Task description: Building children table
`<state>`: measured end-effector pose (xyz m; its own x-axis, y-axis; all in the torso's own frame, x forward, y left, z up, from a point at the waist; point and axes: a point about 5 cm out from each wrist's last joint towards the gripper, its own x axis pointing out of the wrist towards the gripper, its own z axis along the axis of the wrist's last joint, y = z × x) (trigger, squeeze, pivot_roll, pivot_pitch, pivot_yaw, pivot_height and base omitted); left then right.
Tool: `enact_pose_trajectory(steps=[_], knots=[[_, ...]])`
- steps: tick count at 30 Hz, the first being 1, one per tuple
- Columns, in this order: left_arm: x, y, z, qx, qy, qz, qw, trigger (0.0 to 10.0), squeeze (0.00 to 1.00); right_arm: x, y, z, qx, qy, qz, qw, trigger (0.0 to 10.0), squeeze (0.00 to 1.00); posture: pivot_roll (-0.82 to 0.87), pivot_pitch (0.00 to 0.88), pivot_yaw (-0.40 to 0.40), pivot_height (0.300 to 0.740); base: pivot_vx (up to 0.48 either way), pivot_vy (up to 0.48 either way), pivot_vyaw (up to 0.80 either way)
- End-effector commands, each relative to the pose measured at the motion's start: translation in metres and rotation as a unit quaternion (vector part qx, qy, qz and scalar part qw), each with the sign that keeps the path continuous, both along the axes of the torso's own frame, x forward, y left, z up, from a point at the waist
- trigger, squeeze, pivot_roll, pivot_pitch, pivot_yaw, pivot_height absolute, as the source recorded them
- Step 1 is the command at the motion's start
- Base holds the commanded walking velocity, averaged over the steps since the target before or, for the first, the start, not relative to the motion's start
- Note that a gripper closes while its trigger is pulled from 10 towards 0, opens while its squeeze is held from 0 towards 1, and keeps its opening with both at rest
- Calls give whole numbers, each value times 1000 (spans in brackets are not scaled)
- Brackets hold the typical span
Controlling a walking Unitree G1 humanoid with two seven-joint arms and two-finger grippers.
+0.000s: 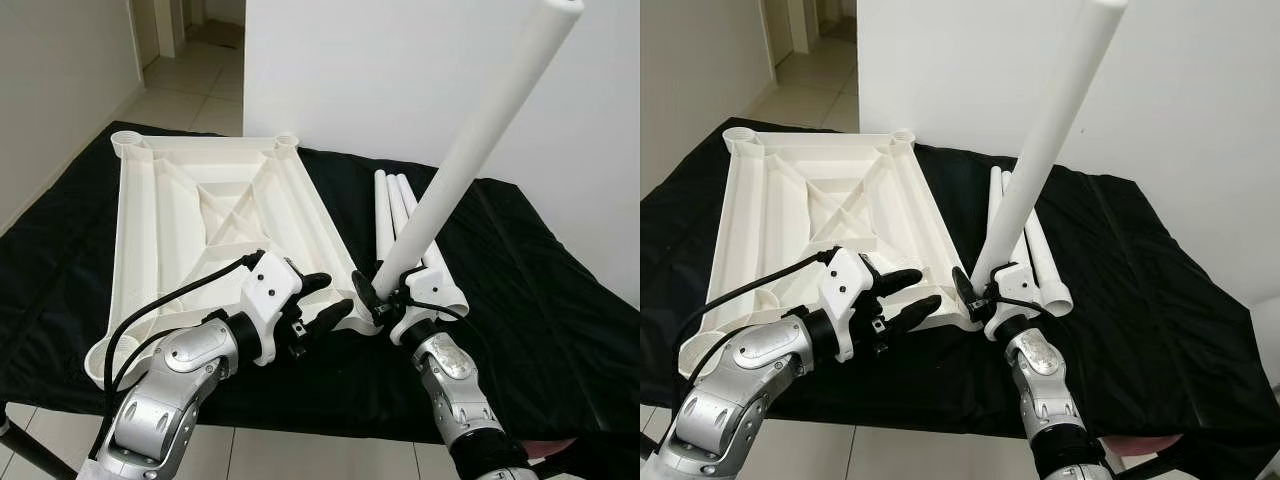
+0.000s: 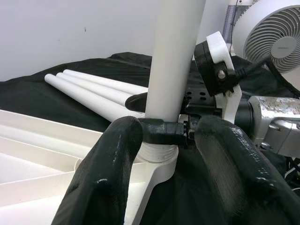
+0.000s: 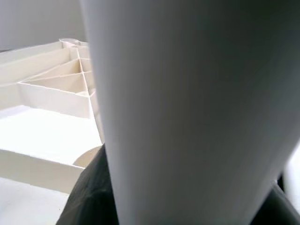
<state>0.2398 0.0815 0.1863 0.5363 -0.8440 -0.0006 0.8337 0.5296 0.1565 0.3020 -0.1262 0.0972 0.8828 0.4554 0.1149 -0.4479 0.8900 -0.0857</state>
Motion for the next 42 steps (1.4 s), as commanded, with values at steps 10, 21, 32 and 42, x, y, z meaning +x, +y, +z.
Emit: enact_pose_trajectory(steps=[10, 21, 32, 42], knots=[[0, -1, 2, -8, -6, 17, 1000, 10000, 0, -23, -10, -50, -65, 94, 18, 993, 10000, 0, 33, 0, -124, 740, 0, 0, 0], [0, -1, 3, -8, -6, 16, 1000, 10000, 0, -17, -11, -52, -114, 131, 29, 984, 10000, 0, 31, 0, -123, 740, 0, 0, 0], [0, 0, 4, -10, -7, 20, 1000, 10000, 0, -21, -13, -59, -33, 157, 5, 987, 10000, 0, 34, 0, -125, 740, 0, 0, 0], [-1, -1, 4, -11, -6, 17, 1000, 10000, 0, -33, -14, -59, 61, 130, -16, 990, 10000, 0, 31, 0, -121, 740, 0, 0, 0]])
